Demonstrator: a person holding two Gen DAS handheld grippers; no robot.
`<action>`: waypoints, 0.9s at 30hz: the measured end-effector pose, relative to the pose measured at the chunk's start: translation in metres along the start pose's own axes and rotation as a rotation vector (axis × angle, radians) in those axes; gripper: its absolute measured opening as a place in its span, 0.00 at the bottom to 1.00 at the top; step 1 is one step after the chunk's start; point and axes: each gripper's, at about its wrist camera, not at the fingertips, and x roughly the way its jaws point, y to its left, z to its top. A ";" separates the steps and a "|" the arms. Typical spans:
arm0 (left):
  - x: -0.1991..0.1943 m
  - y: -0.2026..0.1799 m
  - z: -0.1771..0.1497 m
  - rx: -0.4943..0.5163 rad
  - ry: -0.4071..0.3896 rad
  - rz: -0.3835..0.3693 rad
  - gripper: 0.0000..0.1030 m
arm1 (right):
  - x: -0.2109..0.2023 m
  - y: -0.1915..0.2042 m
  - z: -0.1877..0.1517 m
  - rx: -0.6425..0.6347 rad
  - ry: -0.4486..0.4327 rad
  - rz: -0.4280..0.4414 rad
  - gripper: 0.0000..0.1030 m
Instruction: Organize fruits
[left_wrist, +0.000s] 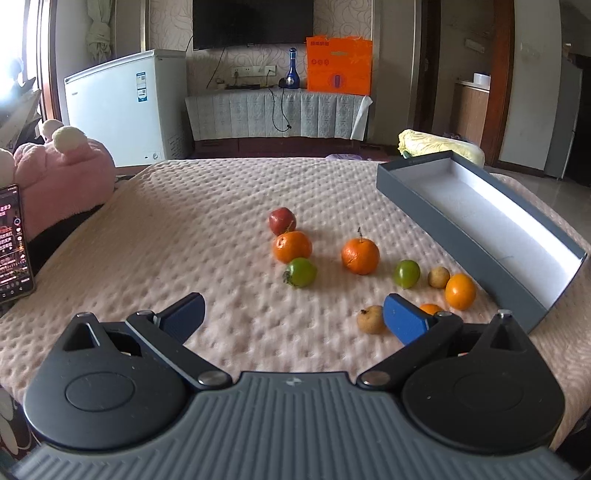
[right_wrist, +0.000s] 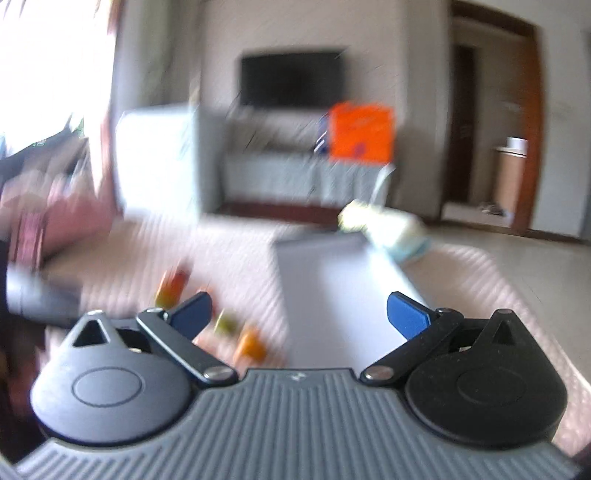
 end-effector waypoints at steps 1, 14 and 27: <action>-0.001 0.002 0.000 0.002 -0.002 -0.003 1.00 | 0.001 0.014 0.001 -0.050 0.005 0.034 0.95; 0.003 -0.010 -0.007 0.046 0.019 -0.088 1.00 | 0.019 0.042 -0.026 -0.120 0.156 0.203 0.73; 0.036 -0.025 -0.007 0.068 0.077 -0.155 0.86 | 0.061 0.035 -0.038 -0.069 0.316 0.182 0.53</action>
